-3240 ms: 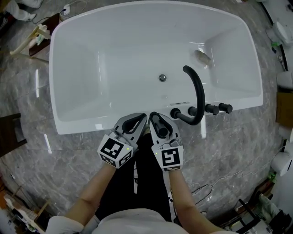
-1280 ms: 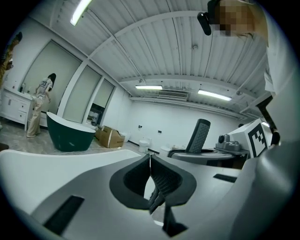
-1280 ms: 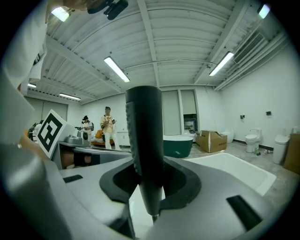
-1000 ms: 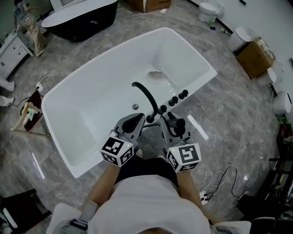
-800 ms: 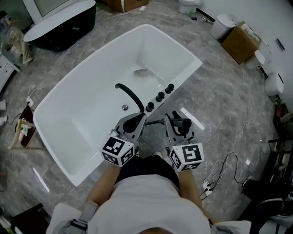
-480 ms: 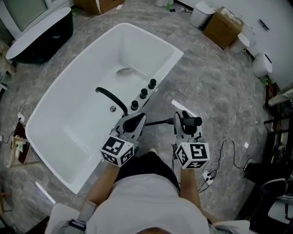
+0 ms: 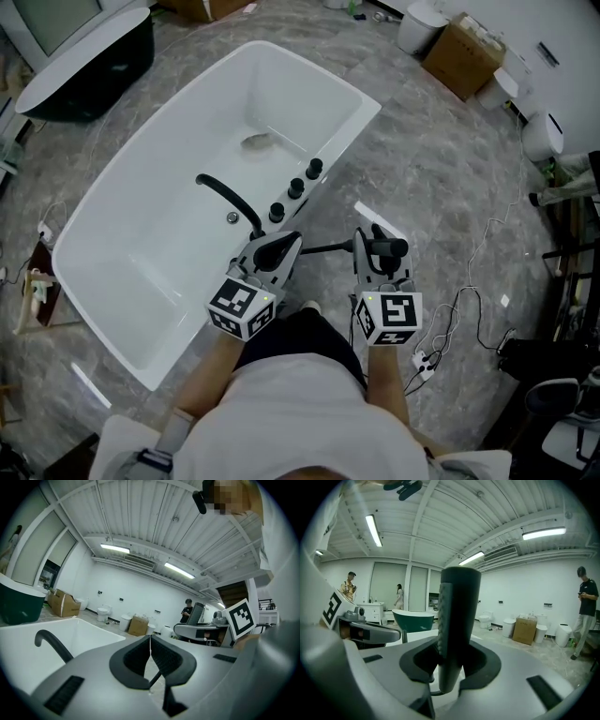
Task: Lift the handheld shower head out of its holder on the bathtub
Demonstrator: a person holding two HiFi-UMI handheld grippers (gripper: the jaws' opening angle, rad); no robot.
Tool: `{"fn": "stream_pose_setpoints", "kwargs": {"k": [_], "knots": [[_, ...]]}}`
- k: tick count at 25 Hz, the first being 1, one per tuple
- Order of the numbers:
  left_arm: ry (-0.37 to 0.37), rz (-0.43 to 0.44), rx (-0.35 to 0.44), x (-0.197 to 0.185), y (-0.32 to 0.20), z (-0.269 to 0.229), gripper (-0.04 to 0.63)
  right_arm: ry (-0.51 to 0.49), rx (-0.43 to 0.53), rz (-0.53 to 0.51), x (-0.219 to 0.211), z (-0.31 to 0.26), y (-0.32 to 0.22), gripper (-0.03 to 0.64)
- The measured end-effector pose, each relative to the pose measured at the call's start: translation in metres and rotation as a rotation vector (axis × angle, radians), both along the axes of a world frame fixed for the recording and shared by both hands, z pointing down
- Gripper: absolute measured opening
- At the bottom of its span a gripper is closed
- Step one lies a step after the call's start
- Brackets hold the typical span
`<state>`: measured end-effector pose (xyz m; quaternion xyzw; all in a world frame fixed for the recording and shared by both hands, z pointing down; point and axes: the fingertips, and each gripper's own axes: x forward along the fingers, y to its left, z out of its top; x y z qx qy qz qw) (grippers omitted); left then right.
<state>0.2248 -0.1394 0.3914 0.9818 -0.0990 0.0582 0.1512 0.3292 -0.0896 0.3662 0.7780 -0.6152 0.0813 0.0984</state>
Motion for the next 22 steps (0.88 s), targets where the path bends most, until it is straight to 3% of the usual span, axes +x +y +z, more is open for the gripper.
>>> {"fn": "stream_pose_setpoints", "kwargs": {"k": [22], "knots": [[-0.007,-0.076,-0.024,-0.033,-0.028,0.009,0.012,0.052,-0.046,-0.04,-0.02,0.008,-0.027,0.118]]}}
